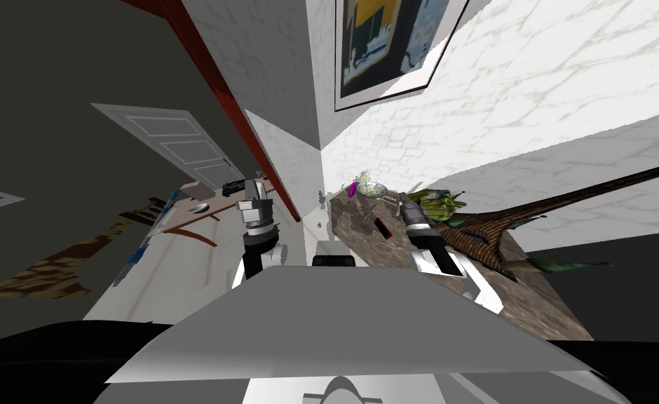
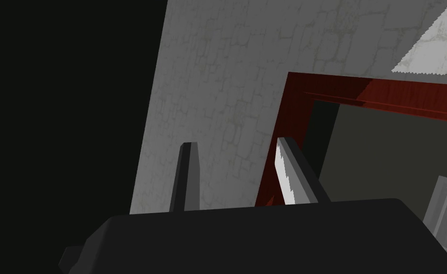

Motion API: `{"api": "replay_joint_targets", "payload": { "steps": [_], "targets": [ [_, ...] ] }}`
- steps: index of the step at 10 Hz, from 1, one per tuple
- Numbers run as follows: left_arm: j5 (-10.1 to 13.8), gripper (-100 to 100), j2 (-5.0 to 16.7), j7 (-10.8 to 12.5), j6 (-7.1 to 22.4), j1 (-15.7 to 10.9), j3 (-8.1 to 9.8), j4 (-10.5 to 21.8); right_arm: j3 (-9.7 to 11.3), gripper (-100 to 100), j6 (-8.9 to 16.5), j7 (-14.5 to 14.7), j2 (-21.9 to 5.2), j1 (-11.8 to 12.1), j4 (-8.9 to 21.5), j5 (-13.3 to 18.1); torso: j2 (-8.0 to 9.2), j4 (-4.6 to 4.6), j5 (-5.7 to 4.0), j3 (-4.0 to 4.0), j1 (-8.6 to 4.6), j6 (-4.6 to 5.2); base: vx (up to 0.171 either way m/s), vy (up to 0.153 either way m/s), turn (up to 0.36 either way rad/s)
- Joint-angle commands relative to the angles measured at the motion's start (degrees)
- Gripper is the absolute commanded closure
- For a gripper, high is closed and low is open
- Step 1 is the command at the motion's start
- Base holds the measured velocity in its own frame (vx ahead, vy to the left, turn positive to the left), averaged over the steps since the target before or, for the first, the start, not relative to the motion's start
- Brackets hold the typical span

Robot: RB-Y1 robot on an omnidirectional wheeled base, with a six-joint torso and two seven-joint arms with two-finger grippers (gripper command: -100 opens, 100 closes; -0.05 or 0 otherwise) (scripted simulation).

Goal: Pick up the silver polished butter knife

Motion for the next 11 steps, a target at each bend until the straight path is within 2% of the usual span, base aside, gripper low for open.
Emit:
{"api": "replay_joint_targets", "payload": {
  "steps": [1,2,3,4,5,6,8,9,10,11],
  "targets": [
    [0.00,0,0.00,0.00,0.00,0.00,0.00,0.00,-0.62,-100,2.86,0.07,-1.79,0.36,0.63,0.22,0.00,0.00,0.00,0.00,0.00,0.00,0.047,0.032,0.063],
    [0.00,0,0.00,0.00,0.00,0.00,0.00,0.00,-0.62,-100,3.22,0.07,-1.79,0.36,0.63,0.22,0.01,0.00,-0.01,0.01,-0.02,-0.02,0.036,0.024,0.042],
    [0.00,0,0.00,0.00,0.00,0.00,0.00,0.00,-1.28,-100,5.32,0.04,-3.47,0.79,1.30,0.22,0.06,0.01,-0.01,0.03,-0.04,0.00,0.047,0.034,0.088],
    [0.00,0,0.00,0.00,0.00,0.00,0.00,0.00,-1.28,-100,5.49,0.04,-3.47,0.79,1.30,0.22,0.03,0.01,-0.01,0.02,-0.03,-0.01,0.040,0.029,0.041],
    [0.00,0,0.00,0.00,0.00,0.00,0.00,0.00,-1.92,-100,7.44,0.07,-5.20,1.24,2.03,0.15,0.05,0.01,-0.01,0.03,-0.03,0.00,0.044,0.038,0.084],
    [0.00,0,0.00,0.00,0.00,0.00,0.00,0.00,-1.92,-100,7.77,0.07,-5.20,1.24,2.03,0.15,0.04,0.01,-0.01,0.02,-0.01,-0.01,0.038,0.033,0.034],
    [0.00,0,0.00,0.00,0.00,0.00,0.00,0.00,-3.01,-100,11.62,0.32,-8.70,2.20,3.71,-0.31,0.02,0.01,0.00,0.02,0.02,-0.01,0.069,0.053,0.090],
    [0.00,0,0.00,0.00,0.00,0.00,0.00,0.00,-3.01,-100,12.30,0.32,-8.70,2.20,3.71,-0.31,-0.06,-0.01,0.01,-0.03,0.06,0.00,0.065,0.048,0.029],
    [0.00,0,0.00,0.00,0.00,0.00,0.00,0.00,-3.45,-100,14.26,0.56,-10.47,2.72,4.67,-0.70,-0.04,-0.01,0.01,-0.03,0.05,0.00,0.065,0.049,0.061],
    [0.00,0,0.00,0.00,0.00,0.00,0.00,0.00,-3.45,-100,14.53,0.56,-10.47,2.72,4.67,-0.70,-0.05,-0.01,0.00,-0.03,0.04,-0.01,0.053,0.041,0.029]
  ]
}}
